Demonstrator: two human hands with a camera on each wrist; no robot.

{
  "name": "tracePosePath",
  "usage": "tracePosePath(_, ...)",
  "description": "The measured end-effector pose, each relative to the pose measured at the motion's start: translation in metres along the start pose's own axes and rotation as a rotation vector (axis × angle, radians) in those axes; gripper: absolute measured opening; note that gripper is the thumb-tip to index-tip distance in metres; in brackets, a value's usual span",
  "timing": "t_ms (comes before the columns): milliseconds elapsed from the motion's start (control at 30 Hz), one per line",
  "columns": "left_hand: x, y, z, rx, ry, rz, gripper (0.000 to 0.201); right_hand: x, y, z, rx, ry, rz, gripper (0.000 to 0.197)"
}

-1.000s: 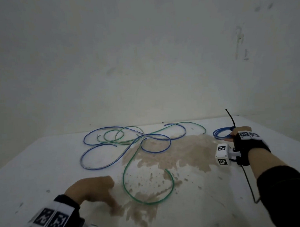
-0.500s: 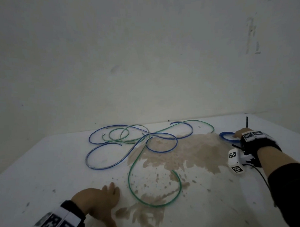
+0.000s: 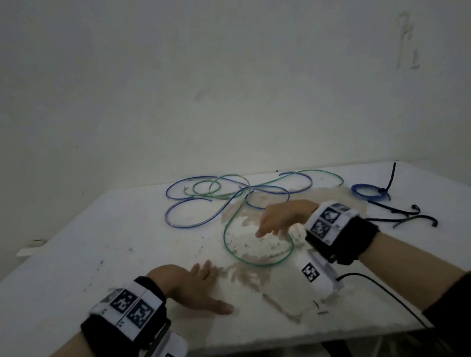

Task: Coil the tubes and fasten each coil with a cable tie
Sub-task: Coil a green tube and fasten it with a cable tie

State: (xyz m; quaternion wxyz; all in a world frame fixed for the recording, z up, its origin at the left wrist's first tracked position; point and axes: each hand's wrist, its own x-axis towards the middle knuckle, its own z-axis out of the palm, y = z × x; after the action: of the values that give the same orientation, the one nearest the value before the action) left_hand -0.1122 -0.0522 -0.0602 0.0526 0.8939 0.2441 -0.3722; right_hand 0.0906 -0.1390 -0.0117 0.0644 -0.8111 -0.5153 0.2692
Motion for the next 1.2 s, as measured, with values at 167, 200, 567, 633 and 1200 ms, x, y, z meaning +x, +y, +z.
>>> tracePosePath(167, -0.013, 0.015, 0.029, -0.038, 0.088, 0.012, 0.100, 0.008, -0.031, 0.052, -0.523, 0.028, -0.058, 0.029)
tracePosePath(200, -0.013, 0.016, 0.034, -0.049, 0.111, 0.016, 0.099, 0.006, -0.033, 0.058, -0.556, 0.076, -0.086, 0.018)
tracePosePath(567, -0.071, 0.012, -0.022, -0.534, 0.764, 0.271, 0.064, -0.050, -0.040, -0.003, 0.447, 0.390, -0.457, 0.023)
tracePosePath(633, -0.074, 0.016, -0.043, -0.644, 0.939, 0.310, 0.048, -0.065, -0.047, -0.013, 0.647, 0.458, -0.582, 0.017)
tracePosePath(1200, -0.065, 0.053, -0.110, -1.112, 1.328, 0.795, 0.021, -0.091, -0.026, -0.077, 0.502, 1.080, -0.829, 0.016)
